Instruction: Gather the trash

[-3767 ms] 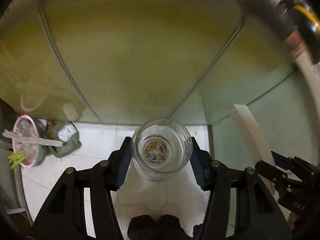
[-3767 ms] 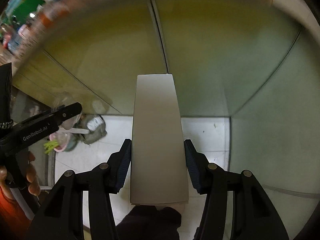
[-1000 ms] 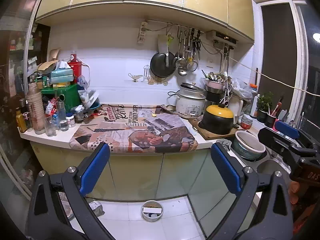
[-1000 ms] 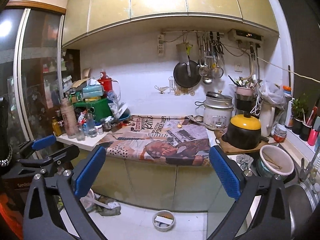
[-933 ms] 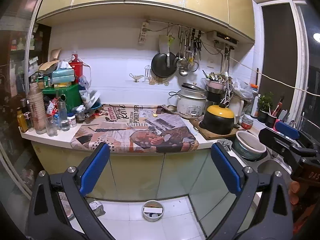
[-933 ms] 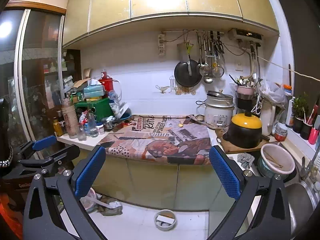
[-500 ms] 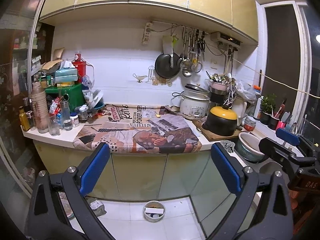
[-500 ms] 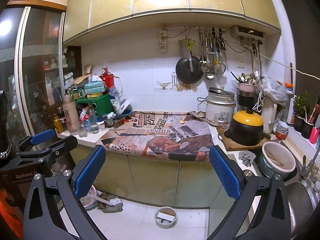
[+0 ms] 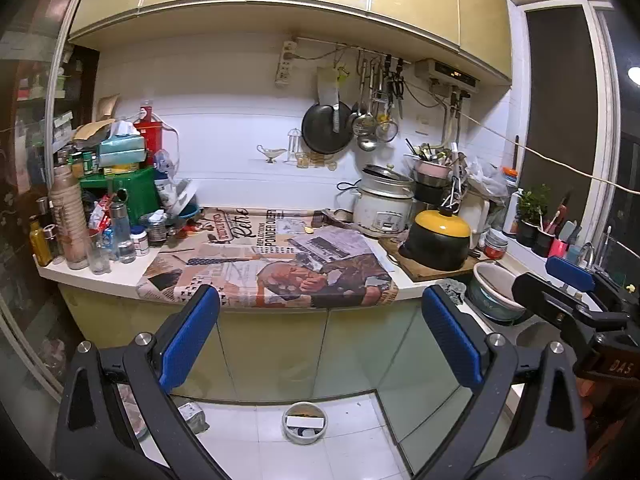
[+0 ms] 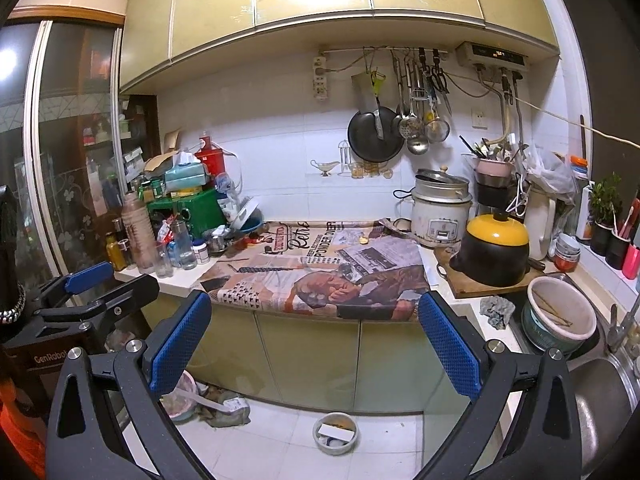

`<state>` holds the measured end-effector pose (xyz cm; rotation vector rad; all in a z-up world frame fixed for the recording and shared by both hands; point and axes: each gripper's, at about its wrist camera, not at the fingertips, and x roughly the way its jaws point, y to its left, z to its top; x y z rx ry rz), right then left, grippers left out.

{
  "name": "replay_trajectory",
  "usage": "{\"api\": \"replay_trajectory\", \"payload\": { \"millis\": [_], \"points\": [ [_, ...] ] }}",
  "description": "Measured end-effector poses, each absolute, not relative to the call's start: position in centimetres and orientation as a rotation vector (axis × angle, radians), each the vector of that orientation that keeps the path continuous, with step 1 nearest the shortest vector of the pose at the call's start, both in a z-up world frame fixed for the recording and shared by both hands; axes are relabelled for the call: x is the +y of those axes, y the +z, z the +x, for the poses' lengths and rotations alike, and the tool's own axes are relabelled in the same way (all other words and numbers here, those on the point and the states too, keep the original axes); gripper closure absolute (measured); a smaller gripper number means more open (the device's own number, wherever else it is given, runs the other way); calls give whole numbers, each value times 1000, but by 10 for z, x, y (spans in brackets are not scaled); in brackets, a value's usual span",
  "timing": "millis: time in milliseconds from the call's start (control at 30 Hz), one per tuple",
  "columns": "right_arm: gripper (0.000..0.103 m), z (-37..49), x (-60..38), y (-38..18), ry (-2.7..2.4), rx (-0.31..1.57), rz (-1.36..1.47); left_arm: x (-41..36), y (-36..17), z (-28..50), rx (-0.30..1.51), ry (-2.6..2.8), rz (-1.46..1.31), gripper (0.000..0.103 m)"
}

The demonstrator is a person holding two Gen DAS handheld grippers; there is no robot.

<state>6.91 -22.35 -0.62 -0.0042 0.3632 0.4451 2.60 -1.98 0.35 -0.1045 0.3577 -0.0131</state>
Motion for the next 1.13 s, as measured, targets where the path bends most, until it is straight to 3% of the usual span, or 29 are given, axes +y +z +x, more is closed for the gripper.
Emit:
{"api": "replay_trajectory", "payload": {
  "millis": [1133],
  "points": [
    [0, 90, -209, -10, 441, 392, 16, -25, 6, 61, 368, -50, -112, 2]
  ]
}}
